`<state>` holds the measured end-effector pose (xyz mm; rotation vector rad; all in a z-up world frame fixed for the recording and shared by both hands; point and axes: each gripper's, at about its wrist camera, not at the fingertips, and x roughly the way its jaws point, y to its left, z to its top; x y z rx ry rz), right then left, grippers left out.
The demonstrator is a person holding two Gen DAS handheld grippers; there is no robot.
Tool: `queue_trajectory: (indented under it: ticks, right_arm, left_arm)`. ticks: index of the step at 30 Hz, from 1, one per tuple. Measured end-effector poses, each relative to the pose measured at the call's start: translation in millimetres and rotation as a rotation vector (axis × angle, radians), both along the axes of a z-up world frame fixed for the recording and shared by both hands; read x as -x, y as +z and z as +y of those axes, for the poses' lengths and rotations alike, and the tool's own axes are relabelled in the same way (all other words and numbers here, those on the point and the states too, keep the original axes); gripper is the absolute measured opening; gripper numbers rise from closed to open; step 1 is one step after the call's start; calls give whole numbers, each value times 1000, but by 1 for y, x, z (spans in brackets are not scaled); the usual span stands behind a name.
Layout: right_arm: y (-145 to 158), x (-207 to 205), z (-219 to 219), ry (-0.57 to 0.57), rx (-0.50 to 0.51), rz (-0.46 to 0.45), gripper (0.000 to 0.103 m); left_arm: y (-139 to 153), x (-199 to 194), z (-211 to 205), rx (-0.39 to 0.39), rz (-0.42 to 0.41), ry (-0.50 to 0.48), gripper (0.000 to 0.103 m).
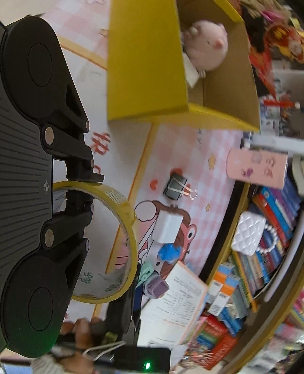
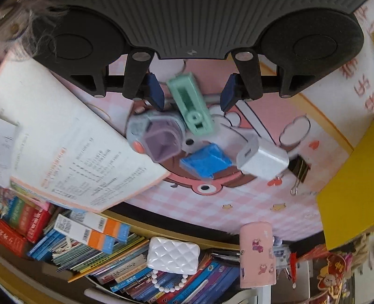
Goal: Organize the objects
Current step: 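Grasp the gold tape roll with the left tool while the right tool grasps the mint-green plastic piece, then carry the tape roll and green piece over the yellow box with both tools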
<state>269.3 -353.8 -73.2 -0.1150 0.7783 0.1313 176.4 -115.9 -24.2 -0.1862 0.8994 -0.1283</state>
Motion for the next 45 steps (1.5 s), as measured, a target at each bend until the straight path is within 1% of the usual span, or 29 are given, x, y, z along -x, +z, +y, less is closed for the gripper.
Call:
queue_trajectory:
  ticks: [2, 3, 4, 5, 8, 11, 14, 18, 22, 25, 31, 37, 41, 45]
  right_arm:
    - [-1, -7, -4, -10, -47, 13, 50]
    - [-1, -9, -5, -17, -72, 19, 46]
    - [-1, -8, -5, -15, -67, 16, 38]
    - [0, -7, -3, 2, -72, 11, 24]
    - [1, 0, 5, 11, -44, 8, 23]
    - [3, 12, 12, -5, -48, 14, 23]
    - [12, 34, 26, -13, -52, 0, 23]
    - [29, 70, 51, -6, -94, 2, 23]
    - [43, 103, 83, 7, -170, 55, 23]
    - [51, 125, 110, 12, -213, 88, 23]
    - [58, 165, 166, 106, -176, 104, 23]
    - [58, 190, 206, 127, -209, 139, 23]
    - [59, 204, 227, 132, -202, 139, 23]
    - [63, 212, 244, 146, -203, 117, 23]
  left_arm:
    - [3, 8, 7, 15, -12, 13, 4]
    - [4, 12, 12, 19, -13, 20, 4]
    - [5, 16, 16, 24, -13, 28, 4]
    - [5, 19, 21, 32, -12, 38, 4]
    - [3, 28, 34, 53, -11, 67, 4]
    - [3, 35, 46, 74, -19, 92, 4]
    - [7, 45, 59, 93, -41, 102, 4]
    - [8, 58, 78, 128, -62, 112, 4]
    - [6, 74, 103, 171, -63, 143, 4]
    - [8, 91, 121, 160, -69, 155, 4]
    - [14, 127, 160, 156, -89, 192, 4]
    - [20, 159, 197, 144, -108, 231, 4]
    - [26, 178, 218, 151, -135, 259, 4]
    - [31, 188, 234, 160, -156, 282, 4]
